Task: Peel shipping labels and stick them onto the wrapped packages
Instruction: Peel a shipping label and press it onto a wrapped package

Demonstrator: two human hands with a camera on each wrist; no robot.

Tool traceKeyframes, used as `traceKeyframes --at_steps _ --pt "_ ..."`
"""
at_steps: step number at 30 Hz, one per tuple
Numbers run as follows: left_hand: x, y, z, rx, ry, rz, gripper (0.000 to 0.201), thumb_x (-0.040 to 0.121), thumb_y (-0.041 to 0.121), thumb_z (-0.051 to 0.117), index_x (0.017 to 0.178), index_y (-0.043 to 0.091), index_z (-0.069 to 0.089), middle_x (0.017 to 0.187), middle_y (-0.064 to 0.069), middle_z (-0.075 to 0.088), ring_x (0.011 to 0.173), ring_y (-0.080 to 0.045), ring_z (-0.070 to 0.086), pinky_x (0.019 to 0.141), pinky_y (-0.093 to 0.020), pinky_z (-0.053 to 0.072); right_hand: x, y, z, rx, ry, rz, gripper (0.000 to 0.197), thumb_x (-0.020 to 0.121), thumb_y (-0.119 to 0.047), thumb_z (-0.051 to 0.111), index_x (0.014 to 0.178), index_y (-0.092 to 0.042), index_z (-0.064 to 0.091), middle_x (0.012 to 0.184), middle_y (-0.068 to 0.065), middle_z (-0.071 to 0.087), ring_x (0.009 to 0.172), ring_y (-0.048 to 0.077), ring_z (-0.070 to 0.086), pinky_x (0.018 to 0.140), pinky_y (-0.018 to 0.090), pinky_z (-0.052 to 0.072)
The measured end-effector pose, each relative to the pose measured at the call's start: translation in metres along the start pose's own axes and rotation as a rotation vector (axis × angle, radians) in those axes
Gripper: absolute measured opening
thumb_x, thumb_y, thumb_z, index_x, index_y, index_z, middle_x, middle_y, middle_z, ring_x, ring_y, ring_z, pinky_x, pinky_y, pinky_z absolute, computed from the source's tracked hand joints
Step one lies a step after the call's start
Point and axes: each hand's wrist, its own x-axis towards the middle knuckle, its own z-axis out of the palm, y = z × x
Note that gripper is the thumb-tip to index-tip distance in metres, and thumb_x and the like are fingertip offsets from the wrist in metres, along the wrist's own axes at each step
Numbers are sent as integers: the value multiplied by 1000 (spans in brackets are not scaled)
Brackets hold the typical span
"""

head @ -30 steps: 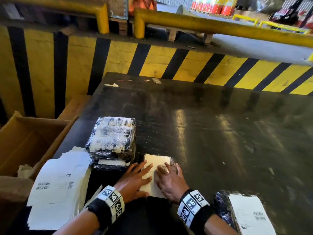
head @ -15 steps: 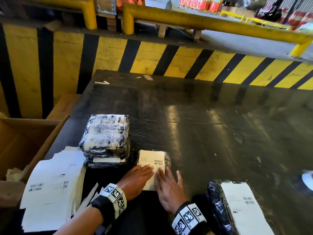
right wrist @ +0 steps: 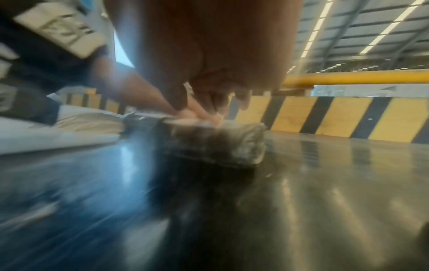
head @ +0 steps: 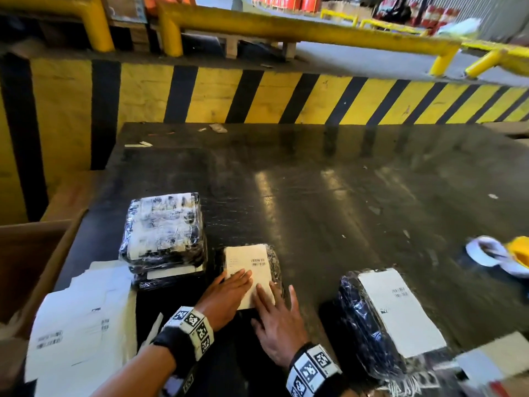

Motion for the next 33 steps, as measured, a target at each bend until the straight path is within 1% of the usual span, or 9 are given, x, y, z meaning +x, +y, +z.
traceKeyframes --at_steps 2,6,11,13,16,22,25,29,33 --pt "-5 -2 3 -6 -1 34 46 67 28 56 111 27 69 123 10 64 116 -4 58 104 -28 36 -9 -7 10 15 -10 6 56 84 -49 40 131 -22 54 138 -5 53 127 21 51 109 51 5" --pt "-15 -8 9 24 -48 48 54 72 30 34 111 24 69 123 8 65 115 -8 60 105 -31 19 -25 7 20 -9 43 54 57 84 -47 40 132 -19 53 141 -4 51 129 24 49 110 53 2" --pt "-25 -1 2 74 63 40 53 67 26 37 108 23 71 118 6 67 111 -9 63 99 -31 25 -23 4 3 70 13 176 60 88 -49 22 132 -22 53 142 -9 49 136 22 40 113 47 -3" --pt "-24 8 -6 44 208 99 50 77 18 46 125 19 59 137 1 54 127 -13 50 110 -39 18 -8 4 -8 161 25 187 72 85 -49 4 144 -22 35 154 -7 30 146 17 17 116 43 -2" --pt "-23 24 -13 -4 107 140 57 92 11 41 147 14 27 156 -2 21 146 -20 13 118 -44 5 15 7 -23 248 -64 204 54 98 -33 23 150 -20 17 160 -5 11 147 17 4 118 44 6" --pt "-40 8 16 47 219 167 61 57 33 72 117 25 66 125 8 63 118 -4 57 100 -37 41 34 10 -23 188 -128 127 59 97 -20 32 152 -20 8 161 0 -2 147 21 0 118 46 6" --pt "-56 -3 22 17 265 164 60 60 28 70 119 25 64 129 9 60 121 -3 54 108 -36 33 32 12 -20 204 -117 140 58 98 -23 31 152 -21 8 161 0 -3 148 22 0 118 46 5" --pt "-74 -8 24 -15 248 122 57 65 26 67 122 24 62 133 8 57 125 -5 50 101 -34 27 38 11 -17 198 -53 97 54 101 -34 24 151 -18 10 160 0 3 147 19 -2 119 43 5" --pt "-69 -7 4 -152 360 101 38 76 23 47 106 27 70 115 13 68 111 2 60 100 -20 40 53 10 -19 223 -65 31 55 103 -36 21 151 -17 3 160 1 -6 147 19 -6 119 37 0"
